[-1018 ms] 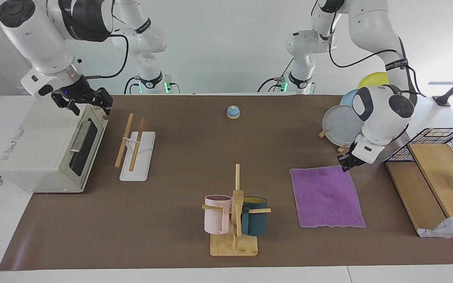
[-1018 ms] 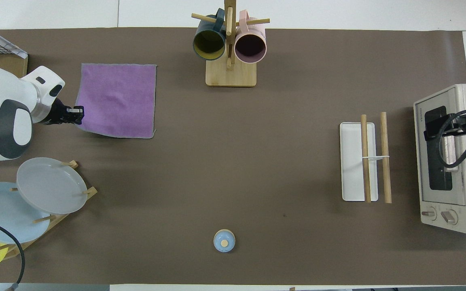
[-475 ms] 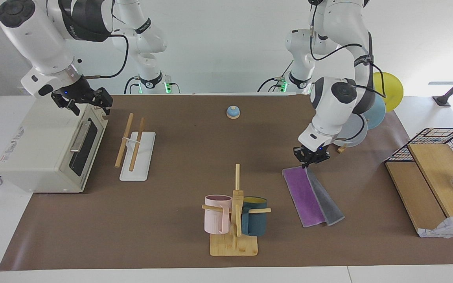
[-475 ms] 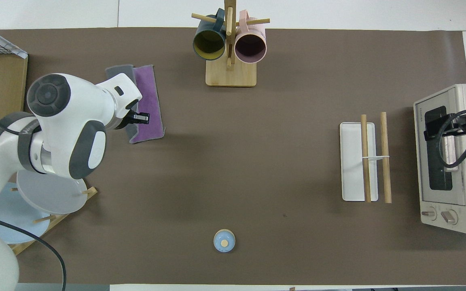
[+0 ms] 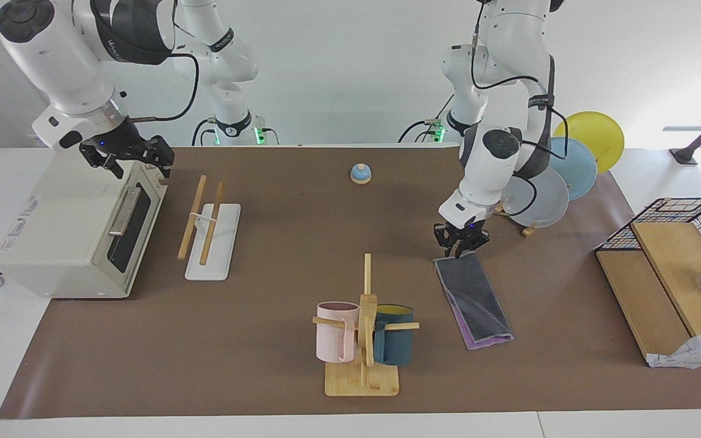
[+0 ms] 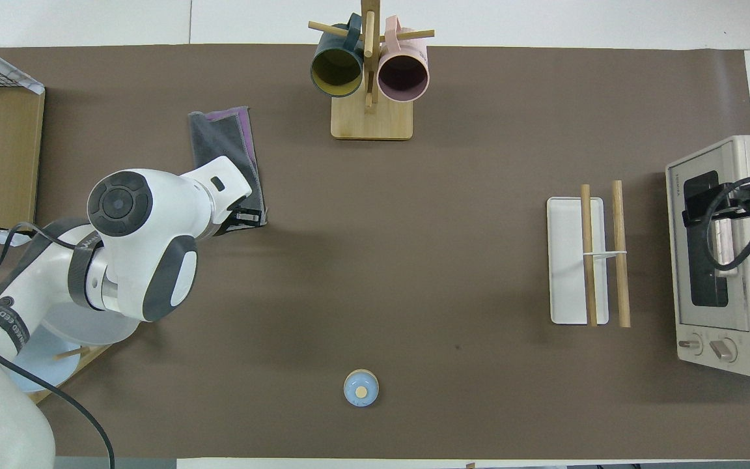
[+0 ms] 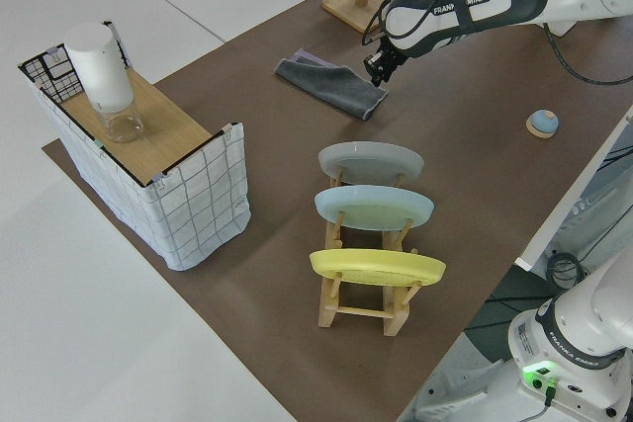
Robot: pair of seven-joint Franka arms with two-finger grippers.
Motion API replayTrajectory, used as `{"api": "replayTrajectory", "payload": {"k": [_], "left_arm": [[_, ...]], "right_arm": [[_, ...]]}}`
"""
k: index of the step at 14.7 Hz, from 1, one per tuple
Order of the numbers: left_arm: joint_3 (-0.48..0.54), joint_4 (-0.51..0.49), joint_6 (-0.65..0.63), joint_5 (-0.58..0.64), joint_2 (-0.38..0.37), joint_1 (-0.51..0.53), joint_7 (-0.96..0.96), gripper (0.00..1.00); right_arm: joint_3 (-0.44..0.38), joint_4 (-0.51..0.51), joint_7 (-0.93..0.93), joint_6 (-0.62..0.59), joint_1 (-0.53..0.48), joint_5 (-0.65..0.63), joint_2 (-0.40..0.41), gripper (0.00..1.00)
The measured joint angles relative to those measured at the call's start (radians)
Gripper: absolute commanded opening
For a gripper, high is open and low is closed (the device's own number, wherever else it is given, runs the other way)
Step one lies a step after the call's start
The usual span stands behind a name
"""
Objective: Fold towel and hang on rack
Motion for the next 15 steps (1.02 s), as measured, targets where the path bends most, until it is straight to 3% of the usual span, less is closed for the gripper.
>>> {"api": "replayTrajectory", "payload": {"k": [3, 6, 11, 15], "left_arm": [[0.007, 0.007, -0.015, 0.000, -0.008, 0.014, -0.007, 1.00], [0.009, 0.034, -0.046, -0.028, -0.010, 0.103, 0.011, 1.00], [0.012, 0.072, -0.048, -0.438, 0.068, 0.219, 0.330, 1.00], [0.005, 0.130, -0.046, -0.491, 0.166, 0.228, 0.371, 0.99]], "right_arm": [[0.000, 0.000, 0.000, 0.000, 0.000, 0.000, 0.000, 1.00], [0.000, 0.000, 0.000, 0.000, 0.000, 0.000, 0.000, 1.00], [0.000, 0.000, 0.000, 0.000, 0.000, 0.000, 0.000, 1.00], [0.000, 0.000, 0.000, 0.000, 0.000, 0.000, 0.000, 1.00]]}}
